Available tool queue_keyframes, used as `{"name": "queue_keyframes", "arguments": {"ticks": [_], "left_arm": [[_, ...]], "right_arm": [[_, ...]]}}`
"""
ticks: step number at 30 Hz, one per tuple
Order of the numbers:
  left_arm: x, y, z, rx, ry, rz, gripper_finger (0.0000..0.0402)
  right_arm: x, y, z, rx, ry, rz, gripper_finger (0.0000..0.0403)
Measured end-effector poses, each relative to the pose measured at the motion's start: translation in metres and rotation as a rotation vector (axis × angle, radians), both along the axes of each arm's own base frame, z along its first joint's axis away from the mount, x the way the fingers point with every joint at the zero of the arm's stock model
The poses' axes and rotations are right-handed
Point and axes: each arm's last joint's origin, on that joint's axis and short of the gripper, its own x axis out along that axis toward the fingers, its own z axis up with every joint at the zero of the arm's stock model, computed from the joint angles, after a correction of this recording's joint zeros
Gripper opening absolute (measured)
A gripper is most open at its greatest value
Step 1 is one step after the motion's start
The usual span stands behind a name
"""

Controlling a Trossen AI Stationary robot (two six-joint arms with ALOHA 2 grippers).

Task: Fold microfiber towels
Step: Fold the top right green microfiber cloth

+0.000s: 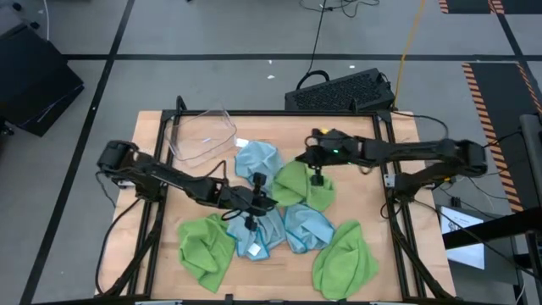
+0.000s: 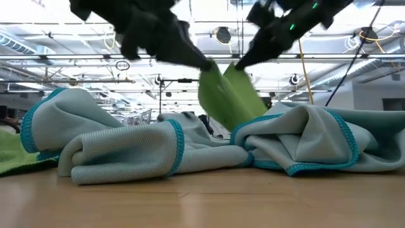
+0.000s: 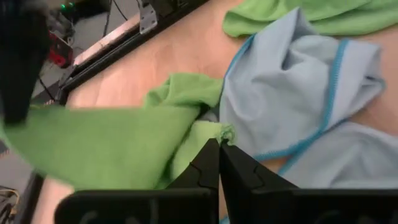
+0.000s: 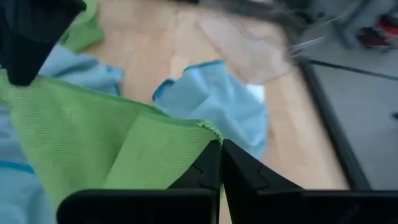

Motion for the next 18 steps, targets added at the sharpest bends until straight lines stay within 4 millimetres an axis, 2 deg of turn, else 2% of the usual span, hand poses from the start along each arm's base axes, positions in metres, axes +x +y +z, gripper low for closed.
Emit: {"name": "queue_keyframes", "arguments": {"ticks": [4,9,15,18], "left_arm": [[-0.012,0.001,0.014,0.095,0.009,0.034,0.0007],[-0.024,0.009,0.034,0.22,-0.015,0.091,0.001],[-0.037,0.018,0.062,0.352,-0.084,0.154,0.0006],[-0.045,0.019,0.072,0.361,-0.101,0.164,0.0006]], "right_arm": [[-0.022,0.019,0.021,-0.008,-0.043,-0.069,0.0003],[-0.042,0.04,0.037,-0.044,-0.083,-0.088,0.0003],[-0.06,0.054,0.054,-0.098,-0.178,-0.154,0.0004],[-0.07,0.062,0.059,-0.142,-0.199,-0.188,0.0004]]}}
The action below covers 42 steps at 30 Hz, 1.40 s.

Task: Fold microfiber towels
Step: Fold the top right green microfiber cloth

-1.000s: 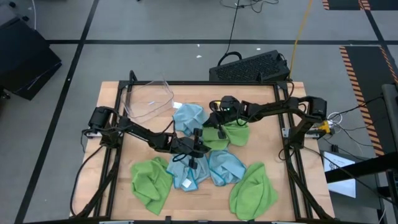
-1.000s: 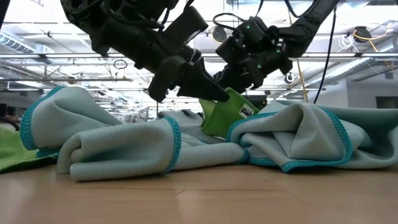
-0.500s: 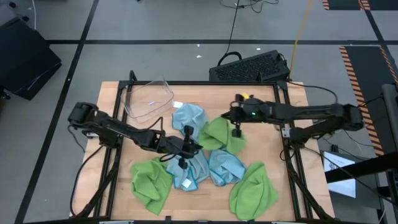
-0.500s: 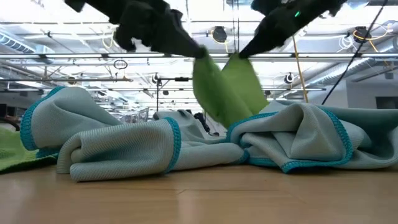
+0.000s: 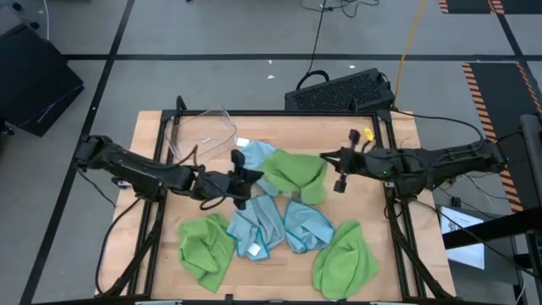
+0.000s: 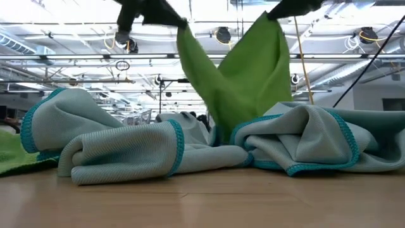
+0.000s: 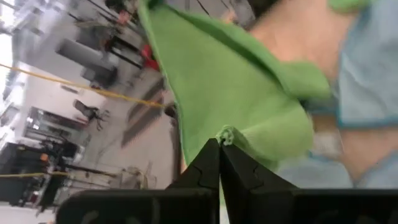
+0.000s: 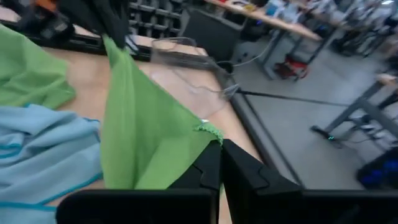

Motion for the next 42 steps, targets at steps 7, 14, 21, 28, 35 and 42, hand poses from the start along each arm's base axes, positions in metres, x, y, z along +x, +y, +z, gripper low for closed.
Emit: {"name": "queue_keyframes", "arguments": {"ticks": [7,14,21,28,35,42], "left_arm": [[-0.023,0.007,0.01,0.039,0.079,-0.013,0.001],[-0.027,0.031,0.023,0.03,0.018,0.066,0.0015],[-0.021,0.076,0.03,0.014,-0.082,0.237,0.0004],[-0.019,0.066,0.04,-0.162,-0.199,-0.026,0.0013],[-0.019,0.021,0.051,-0.03,-0.257,-0.318,0.0011],[-0.025,0.034,0.058,0.152,-0.248,0.021,0.0004]], "right_arm": [[-0.022,0.006,0.004,-0.099,0.003,-0.166,0.0004],[-0.031,0.002,-0.002,-0.148,0.056,-0.302,0.0004],[-0.035,-0.002,0.0,-0.239,0.012,-0.514,0.0004],[-0.029,0.004,0.007,-0.172,-0.041,-0.389,0.0004],[-0.026,0.022,0.022,-0.131,-0.164,-0.234,0.0004],[-0.036,0.031,0.029,-0.274,-0.157,-0.429,0.0002]]}}
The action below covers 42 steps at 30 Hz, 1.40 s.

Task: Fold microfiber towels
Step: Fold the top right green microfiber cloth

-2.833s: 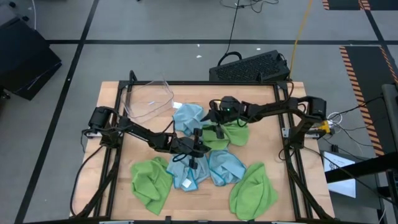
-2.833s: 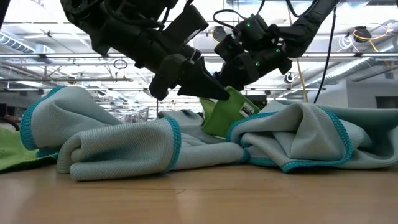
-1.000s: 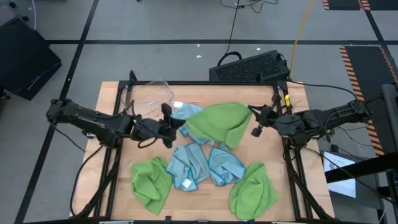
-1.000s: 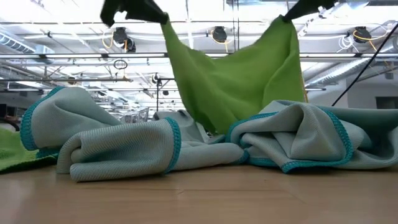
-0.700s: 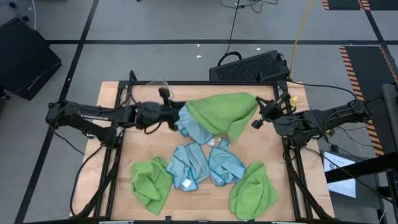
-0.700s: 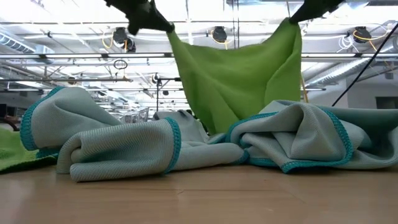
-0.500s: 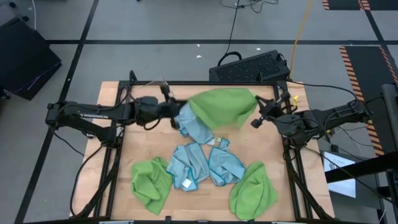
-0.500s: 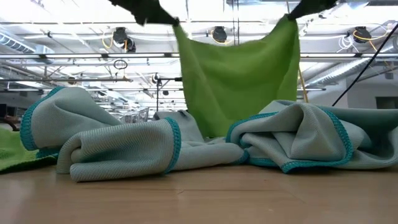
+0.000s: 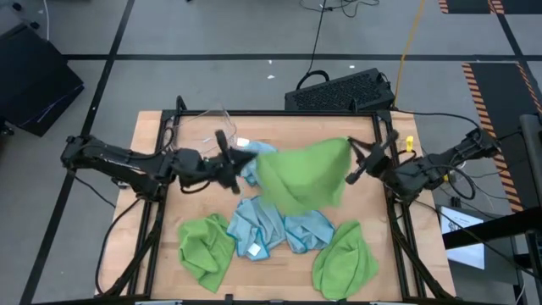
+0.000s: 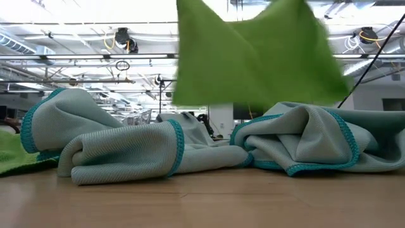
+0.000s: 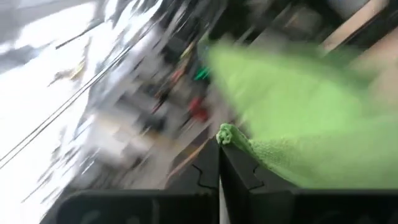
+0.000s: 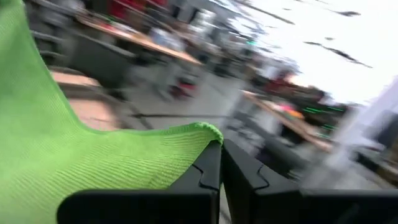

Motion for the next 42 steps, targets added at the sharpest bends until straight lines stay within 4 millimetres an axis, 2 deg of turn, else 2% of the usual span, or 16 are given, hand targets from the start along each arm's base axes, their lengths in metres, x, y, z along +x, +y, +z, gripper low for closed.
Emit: {"name": "queue_keyframes", "arguments": {"ticks": [4,8,11,17,23,28,35,42], "left_arm": [[-0.002,0.034,-0.015,-0.101,0.095,0.173,0.0015],[0.001,0.063,-0.037,-0.337,0.183,0.112,0.0009],[0.005,0.078,-0.054,-0.437,0.213,0.137,0.0005],[0.017,0.098,-0.082,-0.482,0.29,0.217,0.0019],[0.029,0.102,-0.101,-0.497,0.336,0.223,0.0004],[0.034,0.097,-0.111,-0.518,0.387,0.174,0.0018],[0.038,0.082,-0.115,-0.564,0.415,0.083,0.0004],[0.039,0.078,-0.115,-0.584,0.405,0.095,0.0024]], "right_arm": [[-0.003,0.001,-0.002,-0.004,-0.005,-0.053,0.0002],[0.001,0.0,-0.022,0.03,-0.008,-0.016,0.0002],[0.003,-0.003,-0.04,0.047,-0.004,-0.026,0.0002],[0.006,-0.012,-0.073,0.096,0.009,-0.029,0.0002],[0.006,-0.025,-0.115,0.213,0.043,0.008,0.0002],[0.004,-0.035,-0.139,0.309,0.064,0.022,0.0002],[0.004,-0.046,-0.147,0.334,0.089,-0.002,0.0002],[0.007,-0.06,-0.142,0.28,0.09,-0.06,0.0002]]}}
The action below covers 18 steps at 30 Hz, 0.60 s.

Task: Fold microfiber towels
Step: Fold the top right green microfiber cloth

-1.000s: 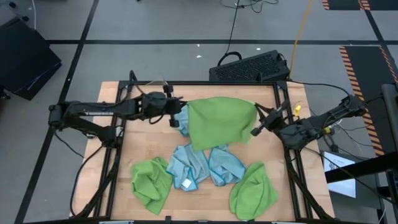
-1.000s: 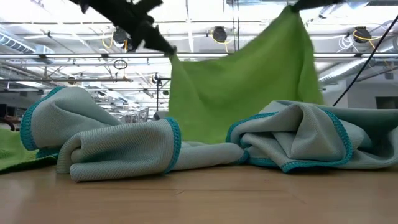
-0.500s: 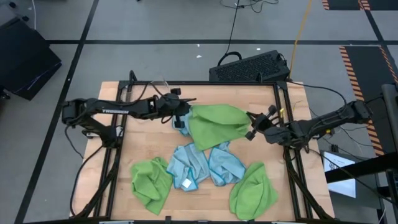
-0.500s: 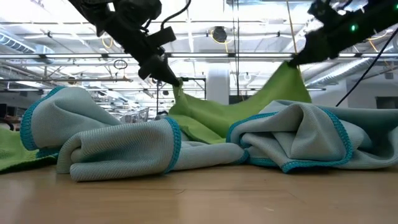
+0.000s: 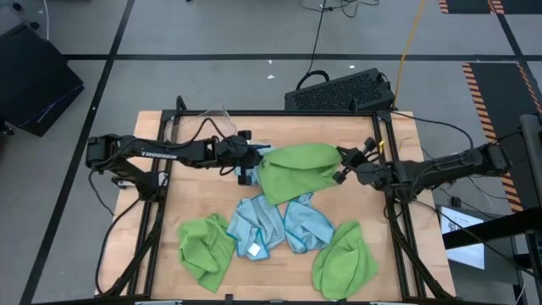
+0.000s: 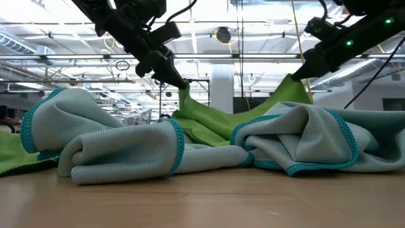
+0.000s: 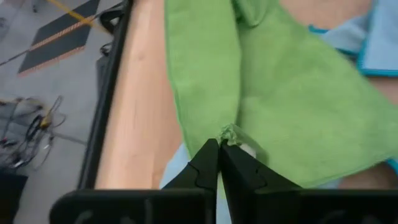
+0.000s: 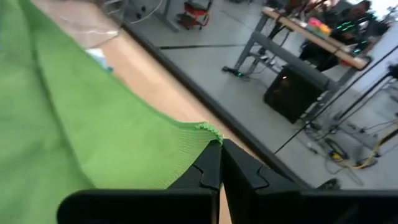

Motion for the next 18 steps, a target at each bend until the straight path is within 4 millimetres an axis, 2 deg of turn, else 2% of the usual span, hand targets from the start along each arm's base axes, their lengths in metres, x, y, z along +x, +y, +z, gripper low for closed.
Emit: {"name": "queue_keyframes", "arguments": {"ticks": [6,10,14,18], "left_arm": [[-0.001,0.012,0.003,0.091,-0.021,0.17,0.0014],[-0.004,0.033,0.008,0.109,-0.088,0.321,0.0006],[-0.009,0.047,0.008,0.067,-0.115,0.403,0.0015],[-0.012,0.053,0.007,0.023,-0.12,0.409,0.0007]], "right_arm": [[0.006,-0.019,0.007,-0.143,-0.063,-0.056,0.0002],[0.0,-0.033,-0.003,-0.23,-0.112,-0.122,0.0002],[-0.008,-0.04,-0.018,-0.21,-0.148,-0.111,0.0014],[-0.011,-0.04,-0.028,-0.143,-0.176,-0.117,0.0051]]}}
